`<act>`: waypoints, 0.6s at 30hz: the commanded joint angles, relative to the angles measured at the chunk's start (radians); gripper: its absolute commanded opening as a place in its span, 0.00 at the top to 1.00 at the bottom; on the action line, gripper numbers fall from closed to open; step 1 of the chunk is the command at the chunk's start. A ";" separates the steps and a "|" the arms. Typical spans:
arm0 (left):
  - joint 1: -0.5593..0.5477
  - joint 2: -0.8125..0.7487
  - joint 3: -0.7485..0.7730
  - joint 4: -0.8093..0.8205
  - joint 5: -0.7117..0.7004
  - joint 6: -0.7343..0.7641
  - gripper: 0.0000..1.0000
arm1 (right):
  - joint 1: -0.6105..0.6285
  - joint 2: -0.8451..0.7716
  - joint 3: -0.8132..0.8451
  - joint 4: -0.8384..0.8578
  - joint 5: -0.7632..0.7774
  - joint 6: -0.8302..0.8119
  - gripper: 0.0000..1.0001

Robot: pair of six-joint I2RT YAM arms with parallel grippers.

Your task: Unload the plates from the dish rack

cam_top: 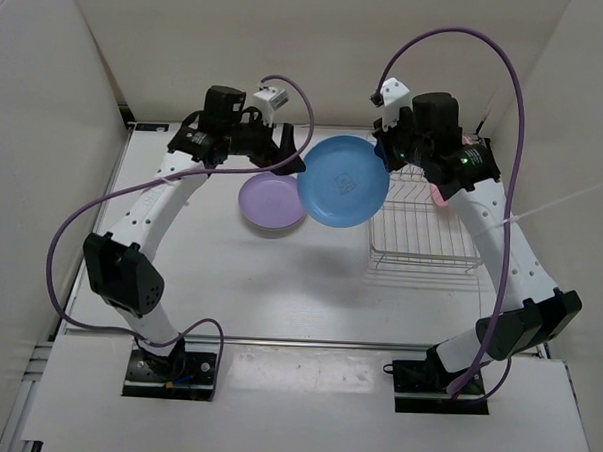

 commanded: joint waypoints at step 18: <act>-0.056 0.057 0.093 -0.001 -0.140 -0.028 0.51 | 0.000 0.034 0.051 0.022 -0.042 0.056 1.00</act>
